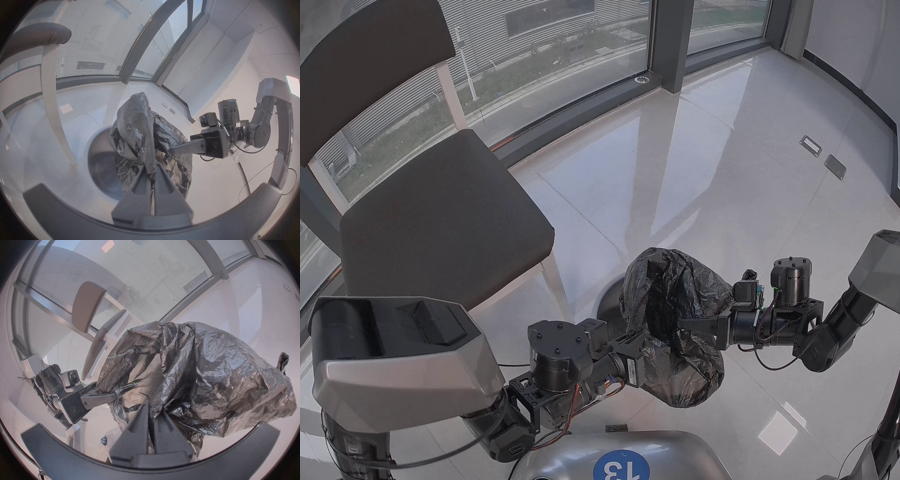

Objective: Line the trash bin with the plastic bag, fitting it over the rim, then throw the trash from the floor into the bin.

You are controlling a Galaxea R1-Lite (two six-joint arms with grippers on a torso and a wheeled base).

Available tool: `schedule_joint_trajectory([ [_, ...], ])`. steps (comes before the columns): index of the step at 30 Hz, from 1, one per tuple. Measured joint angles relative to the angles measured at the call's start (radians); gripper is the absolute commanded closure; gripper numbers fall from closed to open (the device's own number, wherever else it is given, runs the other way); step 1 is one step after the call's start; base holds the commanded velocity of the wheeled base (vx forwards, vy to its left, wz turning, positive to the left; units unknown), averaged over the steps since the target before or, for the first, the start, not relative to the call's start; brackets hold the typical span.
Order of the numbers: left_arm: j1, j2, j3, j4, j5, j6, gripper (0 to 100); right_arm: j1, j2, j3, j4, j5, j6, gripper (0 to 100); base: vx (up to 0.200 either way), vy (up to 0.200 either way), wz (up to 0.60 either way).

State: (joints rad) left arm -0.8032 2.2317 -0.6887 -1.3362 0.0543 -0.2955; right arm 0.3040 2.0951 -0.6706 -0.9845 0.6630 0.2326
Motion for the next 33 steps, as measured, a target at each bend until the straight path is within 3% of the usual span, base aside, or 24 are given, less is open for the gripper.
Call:
schedule_joint_trajectory([
  [12,0.059,0.015,-0.042,0.001,0.008,0.002,100,-0.031,-0.014,-0.009,0.003,0.002,-0.003,100,0.000,0.000,0.00],
  [23,0.106,0.065,-0.093,0.039,0.015,0.002,100,-0.124,-0.010,0.000,0.007,0.004,-0.006,100,0.000,0.000,0.00],
  [33,0.151,0.080,-0.089,0.044,0.047,0.007,100,-0.127,0.012,-0.011,0.012,0.004,-0.024,100,0.000,0.000,0.00],
])
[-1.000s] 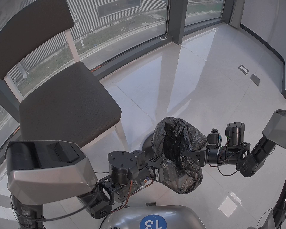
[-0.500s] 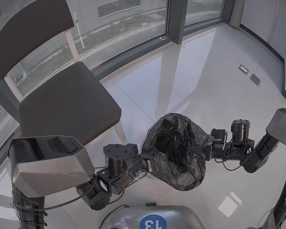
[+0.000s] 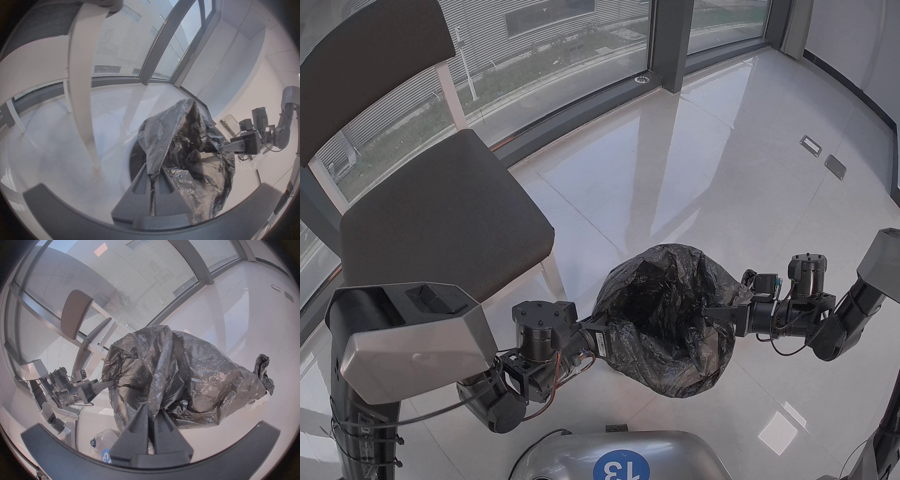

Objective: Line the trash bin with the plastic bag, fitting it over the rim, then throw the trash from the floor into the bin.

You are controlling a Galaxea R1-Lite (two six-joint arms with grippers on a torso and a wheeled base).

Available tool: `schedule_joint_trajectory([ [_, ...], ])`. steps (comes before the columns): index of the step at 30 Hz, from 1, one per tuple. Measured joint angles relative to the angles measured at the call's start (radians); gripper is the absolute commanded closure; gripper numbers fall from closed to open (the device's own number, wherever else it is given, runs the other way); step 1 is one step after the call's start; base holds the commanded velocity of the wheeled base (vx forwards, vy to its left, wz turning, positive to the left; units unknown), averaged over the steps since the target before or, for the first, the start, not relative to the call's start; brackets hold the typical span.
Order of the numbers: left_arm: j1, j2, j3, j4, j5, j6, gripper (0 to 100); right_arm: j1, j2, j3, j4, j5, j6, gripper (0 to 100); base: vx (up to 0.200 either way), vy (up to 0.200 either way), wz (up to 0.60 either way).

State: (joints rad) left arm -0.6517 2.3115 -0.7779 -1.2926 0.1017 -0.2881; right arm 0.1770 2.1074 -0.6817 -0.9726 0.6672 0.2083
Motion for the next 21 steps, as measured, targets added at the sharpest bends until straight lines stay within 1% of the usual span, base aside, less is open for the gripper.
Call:
schedule_joint_trajectory([
  [8,0.018,0.000,0.011,0.006,0.013,0.033,100,0.040,0.011,-0.048,0.043,0.000,0.000,100,0.000,0.000,0.00],
  [14,0.035,-0.004,-0.003,0.039,0.026,0.040,100,0.073,0.011,-0.072,0.051,0.000,0.000,100,0.000,0.000,0.00],
  [21,0.058,-0.016,-0.046,0.091,0.046,0.046,100,0.102,0.010,-0.130,0.136,0.000,0.000,100,0.000,0.000,0.00],
])
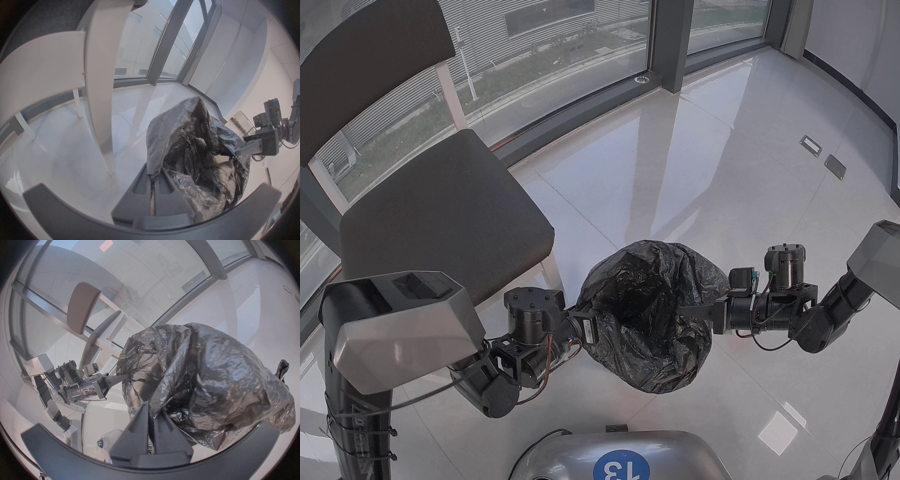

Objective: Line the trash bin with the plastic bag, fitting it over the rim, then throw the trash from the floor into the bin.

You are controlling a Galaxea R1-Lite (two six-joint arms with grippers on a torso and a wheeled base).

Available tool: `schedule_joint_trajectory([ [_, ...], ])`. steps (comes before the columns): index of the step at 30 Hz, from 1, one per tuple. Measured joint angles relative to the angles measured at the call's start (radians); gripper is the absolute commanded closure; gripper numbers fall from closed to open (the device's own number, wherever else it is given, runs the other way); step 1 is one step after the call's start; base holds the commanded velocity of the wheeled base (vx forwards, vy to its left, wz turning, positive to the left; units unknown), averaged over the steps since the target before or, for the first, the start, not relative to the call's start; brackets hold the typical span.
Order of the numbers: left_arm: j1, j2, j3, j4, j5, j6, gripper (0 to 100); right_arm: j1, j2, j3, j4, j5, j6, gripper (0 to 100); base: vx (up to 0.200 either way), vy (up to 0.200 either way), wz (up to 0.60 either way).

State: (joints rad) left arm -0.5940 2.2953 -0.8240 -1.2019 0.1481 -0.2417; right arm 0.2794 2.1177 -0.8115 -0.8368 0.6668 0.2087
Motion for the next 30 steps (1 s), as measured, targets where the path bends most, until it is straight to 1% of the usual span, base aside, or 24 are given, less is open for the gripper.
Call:
schedule_joint_trajectory([
  [8,0.015,-0.001,-0.029,0.011,0.008,0.009,100,0.011,0.000,-0.034,0.014,0.000,0.000,100,0.000,0.000,0.00],
  [20,0.012,-0.006,-0.030,0.006,0.009,0.009,100,0.028,-0.001,-0.040,0.012,0.000,0.001,100,0.000,0.000,0.00],
  [25,0.015,-0.009,-0.028,-0.032,0.010,0.007,100,0.029,-0.003,-0.040,0.012,0.000,0.000,100,0.000,0.000,0.00],
  [26,0.015,-0.009,-0.025,-0.040,0.010,0.008,0,0.029,-0.003,-0.040,0.012,0.000,0.000,100,0.000,0.000,0.00],
  [30,0.014,-0.009,-0.022,-0.050,0.011,0.010,0,0.030,-0.003,-0.041,0.013,0.000,0.001,100,0.000,0.000,0.00],
])
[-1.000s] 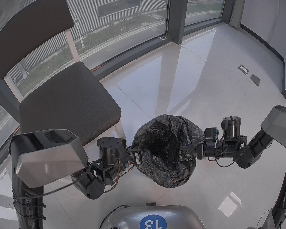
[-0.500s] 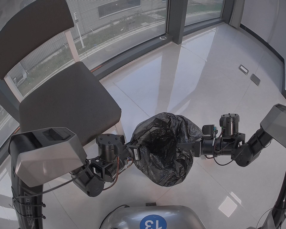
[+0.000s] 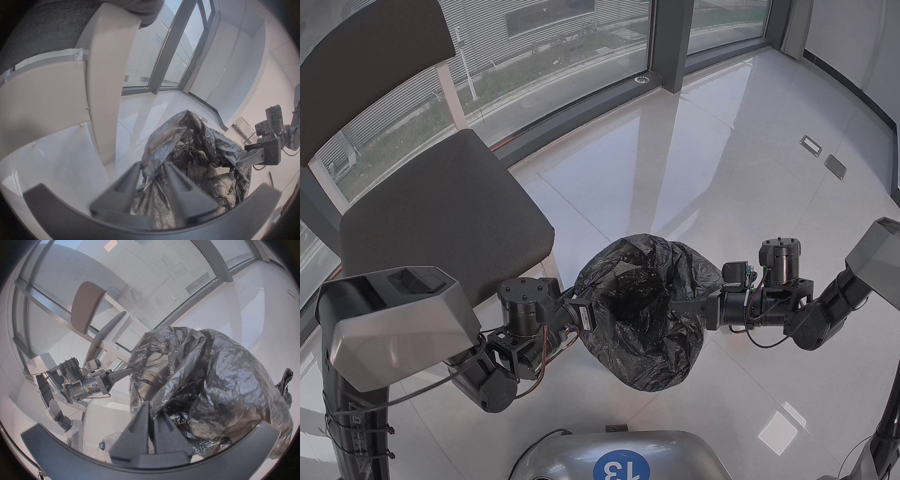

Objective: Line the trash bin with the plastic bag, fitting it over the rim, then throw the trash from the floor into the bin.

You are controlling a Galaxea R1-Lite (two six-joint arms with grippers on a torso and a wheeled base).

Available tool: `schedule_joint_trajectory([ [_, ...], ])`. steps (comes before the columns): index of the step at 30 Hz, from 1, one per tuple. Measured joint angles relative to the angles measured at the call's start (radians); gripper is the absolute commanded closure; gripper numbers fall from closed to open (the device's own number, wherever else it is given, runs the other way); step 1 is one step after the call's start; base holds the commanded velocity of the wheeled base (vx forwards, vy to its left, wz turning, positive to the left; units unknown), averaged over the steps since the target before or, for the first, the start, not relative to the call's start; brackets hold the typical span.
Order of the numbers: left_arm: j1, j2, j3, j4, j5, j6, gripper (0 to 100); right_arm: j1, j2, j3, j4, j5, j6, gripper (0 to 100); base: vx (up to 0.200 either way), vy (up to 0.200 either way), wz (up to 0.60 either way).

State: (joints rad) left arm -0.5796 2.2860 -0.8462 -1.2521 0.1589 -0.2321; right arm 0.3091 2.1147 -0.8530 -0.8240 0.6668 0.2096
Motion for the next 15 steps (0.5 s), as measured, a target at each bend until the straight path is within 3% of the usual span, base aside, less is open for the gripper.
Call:
schedule_joint_trajectory([
  [15,-0.015,-0.026,0.031,-0.027,0.011,0.009,0,0.004,0.007,-0.011,0.000,0.000,0.000,100,0.000,0.000,0.00],
])
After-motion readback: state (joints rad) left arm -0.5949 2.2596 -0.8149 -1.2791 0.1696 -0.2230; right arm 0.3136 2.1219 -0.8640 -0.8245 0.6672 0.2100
